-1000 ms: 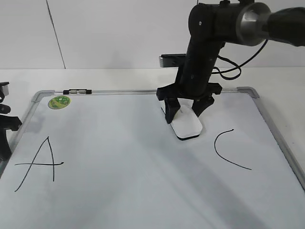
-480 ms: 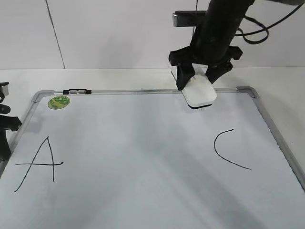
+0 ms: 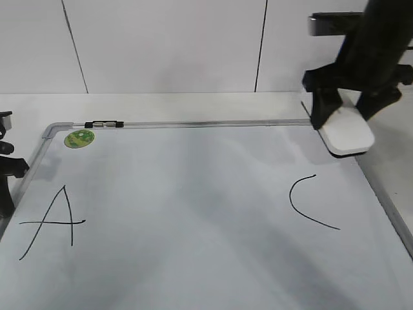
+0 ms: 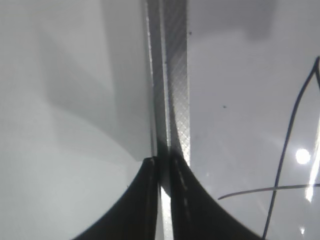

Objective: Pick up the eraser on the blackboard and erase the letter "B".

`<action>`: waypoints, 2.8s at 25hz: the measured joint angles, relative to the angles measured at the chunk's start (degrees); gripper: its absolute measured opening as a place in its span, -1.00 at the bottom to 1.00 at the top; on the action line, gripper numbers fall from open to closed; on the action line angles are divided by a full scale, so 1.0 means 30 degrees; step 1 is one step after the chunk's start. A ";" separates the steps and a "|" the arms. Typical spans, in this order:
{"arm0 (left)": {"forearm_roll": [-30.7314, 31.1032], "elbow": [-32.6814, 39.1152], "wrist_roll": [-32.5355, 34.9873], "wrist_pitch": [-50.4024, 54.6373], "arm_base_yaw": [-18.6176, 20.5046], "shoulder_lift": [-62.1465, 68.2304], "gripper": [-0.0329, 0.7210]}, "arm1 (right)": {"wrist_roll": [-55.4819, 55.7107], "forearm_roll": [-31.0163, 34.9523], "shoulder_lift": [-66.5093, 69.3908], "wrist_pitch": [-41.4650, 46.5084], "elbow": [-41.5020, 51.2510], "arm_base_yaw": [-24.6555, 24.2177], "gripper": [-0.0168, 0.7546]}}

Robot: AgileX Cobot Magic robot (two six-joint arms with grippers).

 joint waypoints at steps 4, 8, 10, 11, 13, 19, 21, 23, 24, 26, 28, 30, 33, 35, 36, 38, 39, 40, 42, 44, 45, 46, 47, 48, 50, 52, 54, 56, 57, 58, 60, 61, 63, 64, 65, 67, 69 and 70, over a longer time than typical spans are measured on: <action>0.0000 0.0000 0.0000 0.0000 0.0000 0.0000 -0.84 | 0.0212 -0.0086 -0.1640 0.0000 0.2527 -0.1478 0.50; 0.0000 0.0000 0.0000 0.0041 0.0000 0.0000 -0.84 | 0.0252 -0.0118 -0.3405 -0.0035 0.5700 -0.2705 0.50; 0.0000 0.0000 0.0000 0.0081 0.0000 0.0000 -0.84 | 0.0252 -0.0118 -0.4172 -0.0035 0.7224 -0.3102 0.50; 0.0000 0.0000 0.0000 0.0081 0.0000 0.0000 -0.84 | 0.0252 -0.0118 -0.4544 -0.0035 0.7749 -0.3281 0.50; 0.0000 0.0000 0.0000 0.0090 0.0000 0.0000 -0.84 | 0.0036 -0.0029 -0.5027 -0.0035 0.8593 -0.3479 0.50; -0.0034 0.0000 0.0000 0.0249 0.0000 0.0000 -0.84 | -0.1825 0.1380 -0.4984 -0.2170 0.8797 -0.3495 0.50; -0.0068 0.0000 0.0000 0.0321 0.0000 0.0000 -0.84 | -0.2326 0.1656 -0.4458 -0.2606 0.8797 -0.3495 0.50; -0.0068 0.0000 0.0000 0.0349 0.0000 0.0000 -0.84 | -0.2640 0.1741 -0.3769 -0.2953 0.8797 -0.3495 0.50; -0.0068 0.0000 0.0000 0.0385 0.0000 0.0000 -0.84 | -0.2778 0.1745 -0.3380 -0.3084 0.8797 -0.3495 0.50; -0.0103 0.0000 0.0000 0.0394 0.0000 0.0000 -0.84 | -0.3054 0.1894 -0.2736 -0.3244 0.8759 -0.3574 0.50; -0.0103 0.0000 0.0000 0.0394 0.0000 0.0000 -0.84 | -0.3451 0.2195 -0.2286 -0.3244 0.8490 -0.3705 0.50; -0.0103 0.0000 0.0000 0.0394 0.0000 0.0000 -0.84 | -0.3778 0.2484 -0.1993 -0.3284 0.8131 -0.4010 0.50; -0.0134 0.0000 0.0000 0.0394 0.0000 0.0000 -0.84 | -0.3946 0.2812 -0.1669 -0.3284 0.7822 -0.4475 0.50; -0.0134 0.0000 0.0000 0.0394 0.0000 0.0000 -0.84 | -0.4079 0.2857 -0.1454 -0.3248 0.7749 -0.4599 0.50; -0.0134 0.0000 0.0000 0.0394 0.0000 0.0000 -0.84 | -0.4204 0.2857 -0.1419 -0.3248 0.7749 -0.4599 0.50; -0.0134 0.0000 0.0000 0.0394 0.0000 0.0000 -0.84 | -0.4396 0.2896 -0.1424 -0.3248 0.7738 -0.4599 0.50; -0.0134 0.0000 0.0000 0.0394 0.0000 0.0000 -0.84 | -0.4450 0.2932 -0.1424 -0.3248 0.7738 -0.4599 0.50; -0.0134 0.0000 0.0000 0.0394 0.0000 0.0000 -0.84 | -0.4450 0.2932 -0.1424 -0.3248 0.7738 -0.4599 0.50; -0.0134 0.0000 0.0000 0.0394 0.0000 0.0000 -0.84 | -0.4485 0.3013 -0.1424 -0.3248 0.7738 -0.4599 0.50; -0.0134 0.0000 0.0000 0.0394 0.0000 0.0000 -0.84 | -0.4525 0.3053 -0.1424 -0.3248 0.7738 -0.4599 0.50; -0.0134 0.0000 0.0000 0.0394 0.0000 0.0000 -0.84 | -0.4525 0.3092 -0.1424 -0.3248 0.7738 -0.4599 0.50; -0.0134 0.0000 0.0000 0.0394 0.0000 0.0000 -0.84 | -0.4525 0.3123 -0.1424 -0.3248 0.7738 -0.4599 0.50; -0.0134 0.0000 0.0000 0.0394 0.0000 0.0000 -0.84 | -0.4525 0.3135 -0.1424 -0.3248 0.7738 -0.4599 0.50; -0.0134 0.0000 0.0000 0.0394 0.0000 0.0000 -0.84 | -0.4525 0.3168 -0.1383 -0.3248 0.7705 -0.4599 0.50; -0.0140 0.0000 0.0000 0.0394 0.0000 0.0000 -0.84 | -0.4525 0.3168 -0.1140 -0.3283 0.7705 -0.4599 0.50; -0.0175 0.0000 0.0000 0.0394 0.0000 0.0000 -0.84 | -0.4562 0.3219 -0.0757 -0.3283 0.7705 -0.4599 0.50; -0.0216 0.0000 0.0000 0.0394 0.0000 0.0000 -0.84 | -0.4562 0.3302 -0.0454 -0.3283 0.7705 -0.4599 0.50; -0.0216 0.0000 0.0000 0.0394 0.0000 0.0000 -0.84 | -0.4637 0.3345 -0.0328 -0.3283 0.7661 -0.4599 0.50; -0.0216 0.0000 0.0000 0.0394 0.0000 0.0000 -0.84 | -0.4678 0.3345 -0.0328 -0.3283 0.7661 -0.4599 0.50; -0.0216 0.0000 0.0000 0.0394 0.0000 0.0000 -0.84 | -0.4713 0.3386 -0.0328 -0.3283 0.7661 -0.4599 0.50; -0.0216 0.0000 0.0000 0.0394 0.0000 0.0000 -0.84 | -0.4759 0.3386 -0.0328 -0.3283 0.7653 -0.4599 0.50; -0.0216 0.0000 0.0000 0.0394 0.0000 0.0000 -0.84 | -0.4773 0.3386 -0.0328 -0.3283 0.7653 -0.4599 0.50; -0.0216 0.0000 0.0000 0.0394 0.0000 0.0000 -0.84 | -0.4804 0.3386 -0.0328 -0.3283 0.7653 -0.4599 0.50; -0.0216 0.0000 0.0000 0.0394 0.0000 0.0000 -0.84 | -0.4804 0.3386 -0.0328 -0.3283 0.7653 -0.4599 0.50; -0.0216 0.0000 0.0000 0.0394 0.0000 0.0000 -0.84 | -0.4804 0.3386 -0.0328 -0.3246 0.7653 -0.4599 0.50; -0.0244 0.0000 0.0000 0.0394 0.0000 0.0000 -0.84 | -0.4804 0.3386 -0.0328 -0.3246 0.7653 -0.4599 0.56; -0.0244 0.0000 0.0000 0.0394 0.0000 0.0000 -0.84 | -0.4804 0.3386 -0.0328 -0.3182 0.7619 -0.4599 0.65; -0.0244 0.0000 0.0000 0.0394 0.0000 0.0000 -0.84 | -0.4804 0.3422 -0.0328 -0.3170 0.7621 -0.4599 0.70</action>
